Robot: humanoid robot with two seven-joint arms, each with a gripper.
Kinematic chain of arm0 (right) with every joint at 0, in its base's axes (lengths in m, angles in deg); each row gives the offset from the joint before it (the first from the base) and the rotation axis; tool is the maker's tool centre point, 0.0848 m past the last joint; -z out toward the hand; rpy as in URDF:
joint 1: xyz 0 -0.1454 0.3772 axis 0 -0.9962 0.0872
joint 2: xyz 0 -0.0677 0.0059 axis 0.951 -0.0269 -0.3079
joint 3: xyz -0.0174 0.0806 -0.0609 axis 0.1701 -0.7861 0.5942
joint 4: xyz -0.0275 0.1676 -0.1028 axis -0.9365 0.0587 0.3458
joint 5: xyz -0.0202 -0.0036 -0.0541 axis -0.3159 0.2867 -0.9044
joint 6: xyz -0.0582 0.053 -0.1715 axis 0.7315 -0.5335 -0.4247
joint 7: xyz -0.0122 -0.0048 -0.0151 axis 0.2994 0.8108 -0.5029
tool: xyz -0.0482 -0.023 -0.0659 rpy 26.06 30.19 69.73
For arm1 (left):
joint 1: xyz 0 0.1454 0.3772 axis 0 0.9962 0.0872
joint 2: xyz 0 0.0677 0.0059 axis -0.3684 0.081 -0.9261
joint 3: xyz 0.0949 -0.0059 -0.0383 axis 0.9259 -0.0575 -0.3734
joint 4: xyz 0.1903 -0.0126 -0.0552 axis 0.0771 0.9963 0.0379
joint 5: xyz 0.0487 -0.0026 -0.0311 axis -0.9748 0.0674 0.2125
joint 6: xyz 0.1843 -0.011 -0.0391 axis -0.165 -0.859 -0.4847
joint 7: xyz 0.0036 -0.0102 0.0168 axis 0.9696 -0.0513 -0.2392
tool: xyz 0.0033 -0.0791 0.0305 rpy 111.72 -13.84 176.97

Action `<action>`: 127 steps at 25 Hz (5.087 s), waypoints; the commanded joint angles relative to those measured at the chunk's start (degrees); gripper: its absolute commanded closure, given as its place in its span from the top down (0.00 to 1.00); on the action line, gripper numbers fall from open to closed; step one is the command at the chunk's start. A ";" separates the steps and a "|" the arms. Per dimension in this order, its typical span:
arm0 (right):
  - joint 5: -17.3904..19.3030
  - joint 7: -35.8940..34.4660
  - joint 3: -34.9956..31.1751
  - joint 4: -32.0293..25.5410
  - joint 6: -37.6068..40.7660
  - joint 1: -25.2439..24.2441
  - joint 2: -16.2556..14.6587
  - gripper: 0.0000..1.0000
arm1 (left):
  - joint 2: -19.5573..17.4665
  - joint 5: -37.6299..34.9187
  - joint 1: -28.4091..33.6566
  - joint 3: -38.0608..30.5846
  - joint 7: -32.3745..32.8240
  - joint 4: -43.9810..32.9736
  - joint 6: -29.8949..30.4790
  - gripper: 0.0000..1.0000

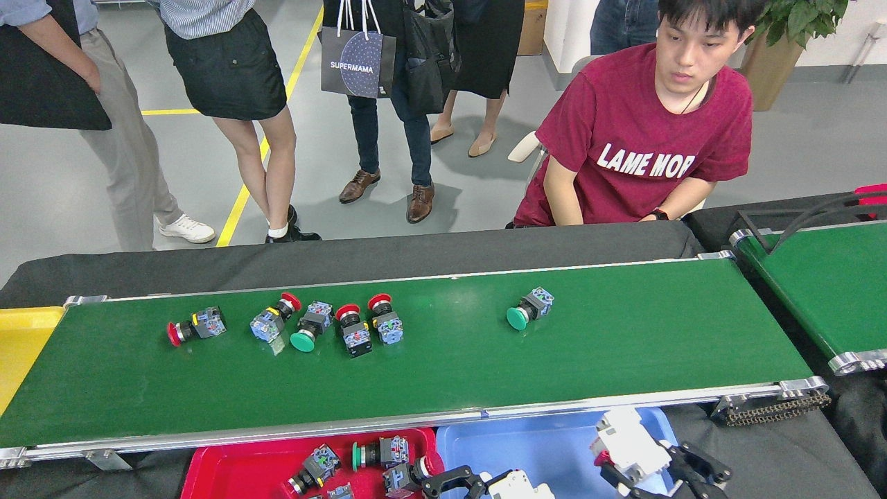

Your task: Pick switch part from conveyor to tray

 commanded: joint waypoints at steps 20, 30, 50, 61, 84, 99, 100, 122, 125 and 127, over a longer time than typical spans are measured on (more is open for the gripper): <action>3.47 1.27 -4.20 -0.97 -0.23 2.87 5.20 0.96 | -5.06 15.12 8.18 -53.31 -12.17 2.62 -1.58 1.00; -4.88 0.65 2.04 8.35 -33.28 23.18 6.78 0.95 | -11.39 13.98 1.33 -48.31 -12.09 7.81 -0.34 1.00; -11.03 -6.38 8.37 1.58 -37.15 11.40 9.24 0.97 | -14.03 9.32 -19.86 -44.88 -9.19 34.44 -2.80 1.00; -16.22 -8.67 9.42 1.85 -37.32 11.14 9.85 0.97 | -14.82 9.32 -26.71 -44.88 -9.19 43.49 -2.98 1.00; -16.22 -8.75 10.74 1.76 -37.24 10.61 9.77 0.97 | -13.15 13.71 -5.62 -43.56 -12.00 13.87 14.16 0.12; -16.22 -8.75 10.74 1.67 -37.15 9.99 9.77 0.97 | -1.46 15.47 13.01 -51.02 -9.89 -1.86 7.49 1.00; -16.22 -8.75 10.74 1.67 -37.24 9.99 9.77 0.97 | -1.19 15.56 12.84 -52.26 -9.89 -1.68 4.32 1.00; -16.22 -8.75 11.00 1.67 -37.15 10.35 9.77 0.97 | -14.73 5.98 -25.22 -54.46 -7.25 40.33 -9.48 1.00; -16.22 -8.75 11.00 1.67 -37.15 10.43 9.59 0.97 | -16.05 5.98 -28.03 -53.23 -7.34 44.90 -11.24 1.00; -16.22 -8.75 11.00 1.67 -37.06 10.61 9.59 0.97 | -16.57 5.98 -30.58 -51.47 -7.52 49.02 -14.40 1.00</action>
